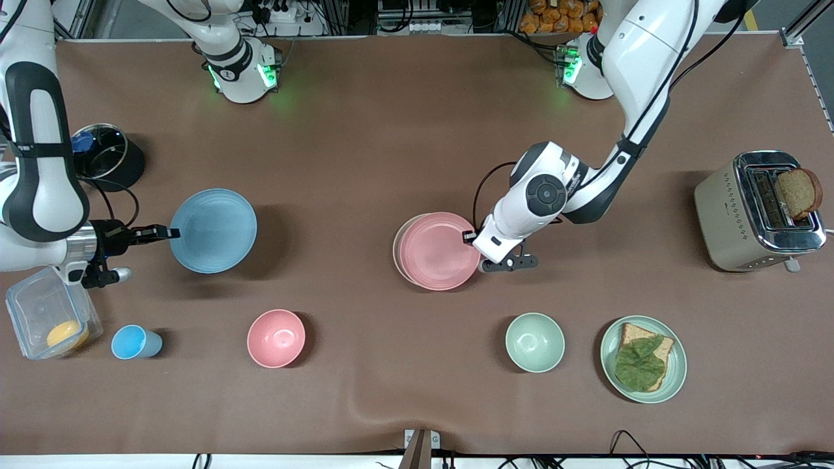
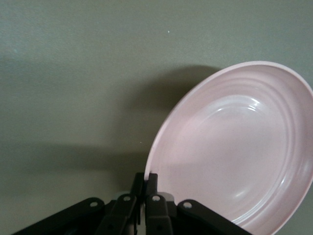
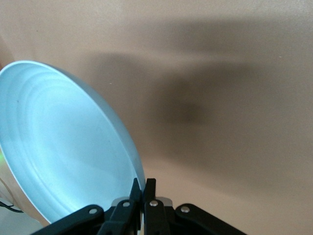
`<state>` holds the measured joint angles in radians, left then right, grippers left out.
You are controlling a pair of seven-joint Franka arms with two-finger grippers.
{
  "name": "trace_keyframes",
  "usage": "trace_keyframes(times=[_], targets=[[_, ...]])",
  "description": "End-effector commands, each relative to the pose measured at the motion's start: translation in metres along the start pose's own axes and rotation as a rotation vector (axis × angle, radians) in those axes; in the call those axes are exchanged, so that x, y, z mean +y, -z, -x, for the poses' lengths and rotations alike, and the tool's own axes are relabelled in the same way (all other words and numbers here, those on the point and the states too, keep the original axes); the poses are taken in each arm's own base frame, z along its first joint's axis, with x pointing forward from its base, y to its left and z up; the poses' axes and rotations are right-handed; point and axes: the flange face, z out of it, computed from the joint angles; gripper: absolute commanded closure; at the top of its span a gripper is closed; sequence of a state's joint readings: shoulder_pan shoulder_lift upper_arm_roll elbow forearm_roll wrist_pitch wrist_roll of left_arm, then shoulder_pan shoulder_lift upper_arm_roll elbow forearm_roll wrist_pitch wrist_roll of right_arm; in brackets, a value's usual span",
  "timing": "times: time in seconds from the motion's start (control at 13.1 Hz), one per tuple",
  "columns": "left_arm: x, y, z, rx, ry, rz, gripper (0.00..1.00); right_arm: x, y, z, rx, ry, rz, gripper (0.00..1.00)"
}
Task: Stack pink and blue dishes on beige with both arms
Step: 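Lower the pink plate onto the cream plate with the left gripper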
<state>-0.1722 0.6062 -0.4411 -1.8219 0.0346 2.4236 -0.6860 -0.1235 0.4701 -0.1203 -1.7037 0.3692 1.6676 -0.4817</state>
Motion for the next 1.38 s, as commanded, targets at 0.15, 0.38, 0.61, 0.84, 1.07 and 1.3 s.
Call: trace_keyframes(times=[0.15, 0.38, 0.61, 0.84, 1.07, 1.3], targets=[[0.004, -0.006, 0.002, 0.019, 0.001, 0.012, 1.00, -0.003, 0.005, -0.002, -0.012, -0.009, 0.016, 1.00], [0.006, -0.009, 0.005, 0.015, -0.004, 0.011, 1.00, -0.003, 0.005, -0.002, -0.013, -0.009, 0.016, 1.00], [0.006, -0.015, 0.008, 0.007, -0.009, 0.006, 1.00, -0.003, 0.005, -0.002, -0.012, -0.008, 0.018, 1.00], [0.007, -0.016, 0.009, 0.006, -0.012, 0.006, 1.00, -0.004, 0.006, -0.002, -0.016, -0.006, 0.027, 1.00], [0.013, -0.017, 0.012, 0.007, -0.022, 0.007, 1.00, -0.013, 0.004, -0.005, -0.018, -0.026, 0.034, 1.00], [0.014, -0.015, 0.011, 0.008, -0.019, 0.012, 1.00, -0.034, 0.000, -0.012, -0.030, -0.066, 0.044, 1.00]])
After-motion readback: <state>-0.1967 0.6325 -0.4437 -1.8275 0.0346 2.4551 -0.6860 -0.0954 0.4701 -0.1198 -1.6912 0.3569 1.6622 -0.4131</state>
